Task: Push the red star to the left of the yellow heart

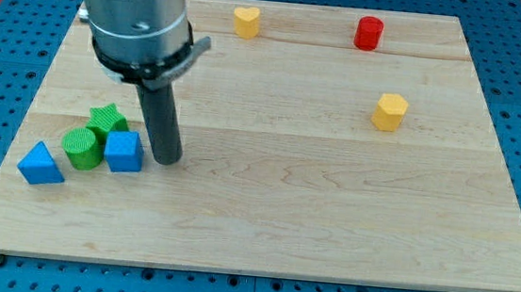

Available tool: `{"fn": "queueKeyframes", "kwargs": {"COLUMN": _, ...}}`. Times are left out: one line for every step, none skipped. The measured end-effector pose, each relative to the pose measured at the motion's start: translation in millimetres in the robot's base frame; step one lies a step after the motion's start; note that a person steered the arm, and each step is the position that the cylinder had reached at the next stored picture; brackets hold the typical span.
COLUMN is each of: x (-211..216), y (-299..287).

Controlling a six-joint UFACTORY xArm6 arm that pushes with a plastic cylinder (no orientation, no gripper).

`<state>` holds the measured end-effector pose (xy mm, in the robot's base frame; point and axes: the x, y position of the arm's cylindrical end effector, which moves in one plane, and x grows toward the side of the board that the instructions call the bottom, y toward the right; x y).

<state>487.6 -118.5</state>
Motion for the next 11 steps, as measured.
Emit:
{"fn": "queueKeyframes", "kwargs": {"x": 1, "y": 62}}
{"fn": "queueKeyframes", "kwargs": {"x": -59, "y": 73}}
{"fn": "queueKeyframes", "kwargs": {"x": -92, "y": 56}}
{"fn": "queueKeyframes", "kwargs": {"x": -123, "y": -48}}
{"fn": "queueKeyframes", "kwargs": {"x": -143, "y": -187}}
{"fn": "queueKeyframes", "kwargs": {"x": -146, "y": -186}}
{"fn": "queueKeyframes", "kwargs": {"x": -199, "y": -170}}
{"fn": "queueKeyframes", "kwargs": {"x": -238, "y": -163}}
{"fn": "queueKeyframes", "kwargs": {"x": -248, "y": -146}}
{"fn": "queueKeyframes", "kwargs": {"x": -245, "y": -89}}
{"fn": "queueKeyframes", "kwargs": {"x": -243, "y": -27}}
